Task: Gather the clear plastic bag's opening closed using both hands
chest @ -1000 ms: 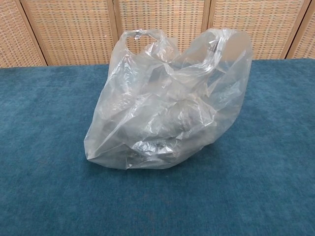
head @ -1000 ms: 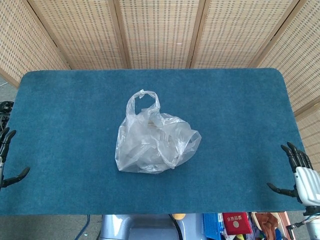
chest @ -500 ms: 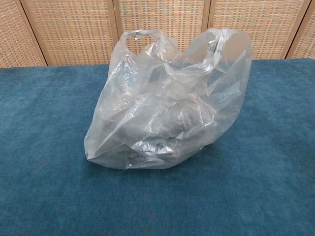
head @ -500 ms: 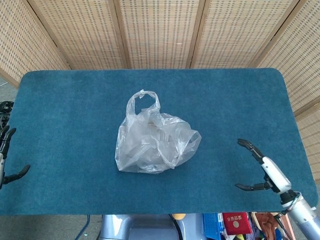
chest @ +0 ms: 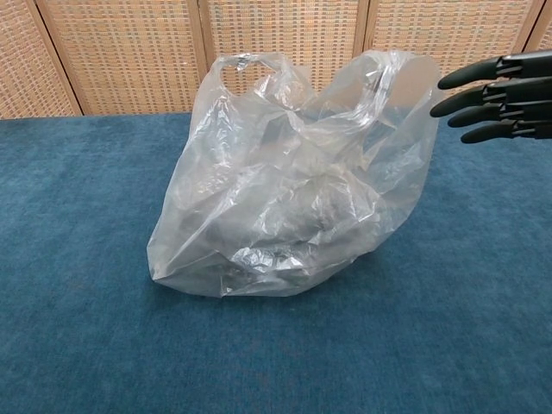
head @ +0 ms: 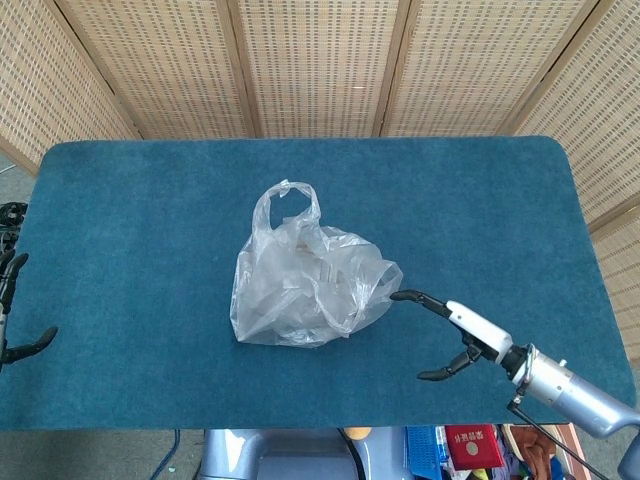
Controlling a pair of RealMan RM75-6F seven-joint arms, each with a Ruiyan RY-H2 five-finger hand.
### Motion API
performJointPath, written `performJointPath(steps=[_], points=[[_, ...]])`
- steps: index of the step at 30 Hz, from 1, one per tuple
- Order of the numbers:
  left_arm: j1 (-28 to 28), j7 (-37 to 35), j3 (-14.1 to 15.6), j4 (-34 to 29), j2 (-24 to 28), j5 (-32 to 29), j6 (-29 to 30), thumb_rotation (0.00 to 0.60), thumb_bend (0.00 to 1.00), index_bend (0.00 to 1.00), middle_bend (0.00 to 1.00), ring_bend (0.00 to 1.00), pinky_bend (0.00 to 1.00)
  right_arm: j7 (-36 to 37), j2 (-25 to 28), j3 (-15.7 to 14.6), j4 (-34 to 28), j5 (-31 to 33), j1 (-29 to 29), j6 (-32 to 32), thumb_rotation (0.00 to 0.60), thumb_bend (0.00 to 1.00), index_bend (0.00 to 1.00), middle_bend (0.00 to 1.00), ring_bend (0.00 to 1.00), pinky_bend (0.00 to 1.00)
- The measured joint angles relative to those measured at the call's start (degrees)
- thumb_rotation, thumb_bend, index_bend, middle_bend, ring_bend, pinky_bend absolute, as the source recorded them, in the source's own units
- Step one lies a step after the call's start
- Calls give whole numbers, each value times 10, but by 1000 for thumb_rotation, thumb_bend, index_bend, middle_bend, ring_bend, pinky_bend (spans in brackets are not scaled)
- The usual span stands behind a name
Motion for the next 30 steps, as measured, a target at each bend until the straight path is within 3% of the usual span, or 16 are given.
performJointPath(steps=[6,13,20,30], points=[[-1,1,0,0,-1,1,0,600,238,0,0,0,0,39,-12,-8,-1,10,21,-8,600,62,105,131,0,10],[-2,-2,0,-2,0,1,0,600,238,0,0,0,0,167,-28,-13,6,10,61,12,600,95,110,133,0,9],[-3,-5,0,0,1,-3,-4,600,238,0,0,0,0,248,-43,-21,13,16,104,8,600,161,108,140,0,14],[-5,-10,0,0,2,-3,-6,600,238,0,0,0,0,378,-74,-40,29,38,175,-35,600,49,109,141,0,31]])
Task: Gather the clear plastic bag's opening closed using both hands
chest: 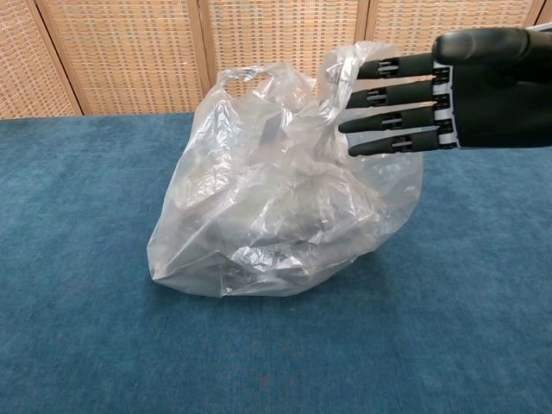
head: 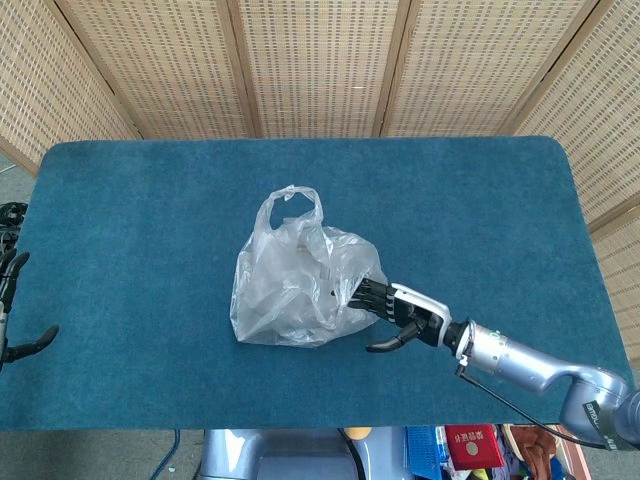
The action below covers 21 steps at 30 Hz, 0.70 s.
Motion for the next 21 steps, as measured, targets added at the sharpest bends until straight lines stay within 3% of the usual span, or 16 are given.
performJointPath(steps=[6,13,21], points=[[-2,2,0,1,-1,-1,-3,600,238,0,0,0,0,48,-12,-1,4,7,13,10,600,86,138,162,5,41],[-4,3,0,3,-3,-3,-6,600,239,0,0,0,0,180,-53,8,34,21,27,54,600,198,182,218,71,94],[-6,-5,0,5,-1,-5,-9,600,237,0,0,0,0,200,-85,26,43,77,21,76,600,278,198,247,110,100]])
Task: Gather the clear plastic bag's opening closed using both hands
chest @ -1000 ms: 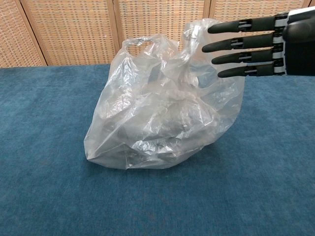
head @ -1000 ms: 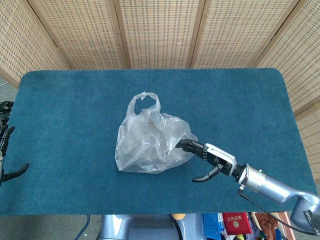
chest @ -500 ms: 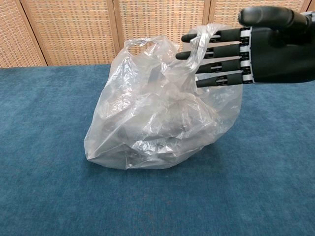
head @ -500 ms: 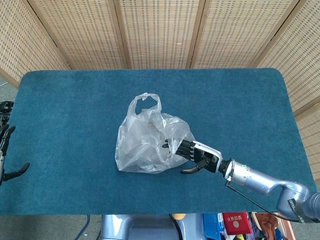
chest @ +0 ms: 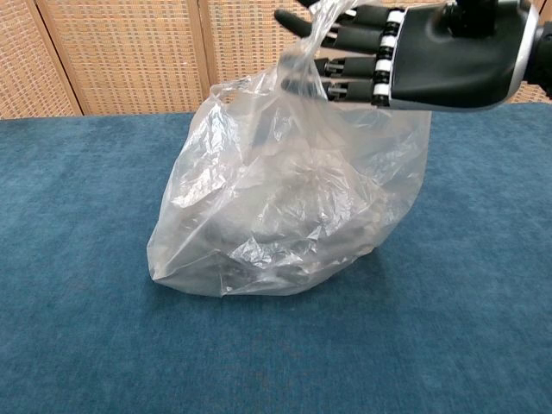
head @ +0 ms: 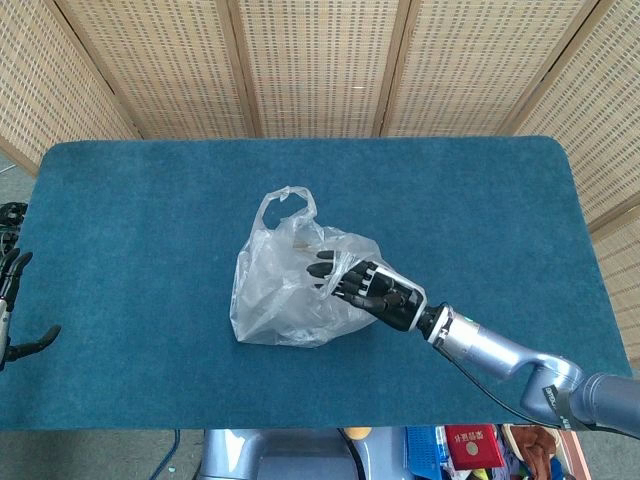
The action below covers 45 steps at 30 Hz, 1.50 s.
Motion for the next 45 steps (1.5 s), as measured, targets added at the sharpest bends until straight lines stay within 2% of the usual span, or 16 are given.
performJointPath(steps=[5,8,10,12,19,25,29,31,34,37,42,45], points=[[-2,-2,0,2,0,0,-3,600,238,0,0,0,0,11,-12,15,-8,32,-23,22,600,350,200,276,142,232],[-2,-2,1,2,0,2,-2,600,239,0,0,0,0,8,-16,24,-15,52,-34,29,600,389,210,276,142,239],[-2,-1,1,1,-1,4,-1,600,239,0,0,0,0,-8,-18,30,-22,70,-41,29,600,395,214,276,145,225],[-2,0,2,1,-1,4,0,600,238,0,0,0,0,-29,-20,36,-29,82,-45,26,600,395,215,277,146,155],[-3,5,2,0,-4,5,0,600,238,0,0,0,0,-158,-40,70,-69,164,-62,2,600,361,202,245,96,7],[-2,0,2,1,-2,4,0,600,239,0,0,0,0,-292,-67,114,-100,235,-75,-11,600,303,199,243,94,3],[-2,-3,2,3,-2,4,-1,600,239,0,0,0,0,-332,-86,155,-120,281,-88,-20,600,319,200,243,95,39],[-2,-4,2,3,-2,4,-1,600,238,0,0,0,0,-326,-90,176,-128,294,-96,-28,600,328,201,243,102,76],[-3,-5,2,4,-1,4,-2,600,238,0,0,0,0,-303,-90,198,-135,299,-106,-41,600,329,208,267,162,209],[-4,-6,2,4,-1,3,-4,600,239,0,0,0,0,-267,-83,209,-139,292,-116,-56,600,329,281,381,290,374],[-5,-2,3,5,-3,2,-6,600,238,0,0,0,0,-199,-58,216,-137,235,-129,-88,600,328,400,541,447,516],[-6,2,3,4,-4,2,-7,600,239,0,0,0,0,-165,-38,215,-132,188,-133,-108,600,332,470,608,505,559]])
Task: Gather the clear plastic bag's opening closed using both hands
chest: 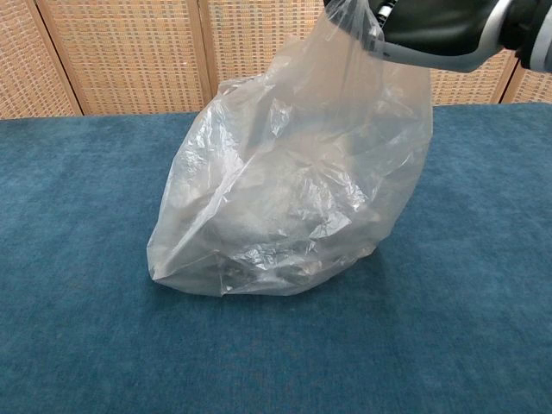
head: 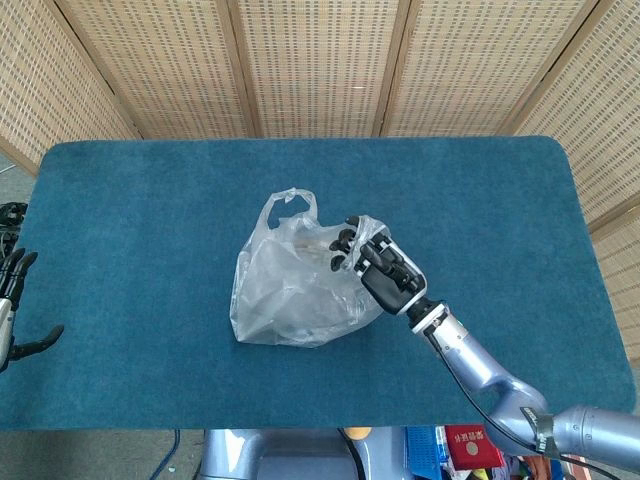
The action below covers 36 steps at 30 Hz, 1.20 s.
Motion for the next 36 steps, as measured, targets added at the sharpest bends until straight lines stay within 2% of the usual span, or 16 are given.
performJointPath(steps=[3,9,15,19,25,36], points=[[-1,4,0,0,-2,-1,0,600,239,0,0,0,0,30,20,-5,10,-45,1,-15,600,342,513,635,529,572],[-6,15,-2,2,-7,-9,-6,600,240,0,0,0,0,72,60,-32,41,-137,15,-34,600,342,525,645,543,588],[-23,17,-18,12,-13,-23,-18,600,239,0,0,0,0,120,108,-83,87,-269,48,-17,600,342,526,645,544,588],[-45,15,-37,30,-22,-21,-24,600,245,0,0,0,0,162,148,-137,137,-345,81,24,600,340,533,648,551,592],[-93,6,-65,86,-41,6,-41,600,251,0,0,0,0,195,176,-192,178,-383,112,84,600,342,534,649,551,593],[-212,54,-88,179,-75,63,-134,600,294,0,0,0,0,190,189,-247,202,-398,141,123,600,343,534,648,550,593]])
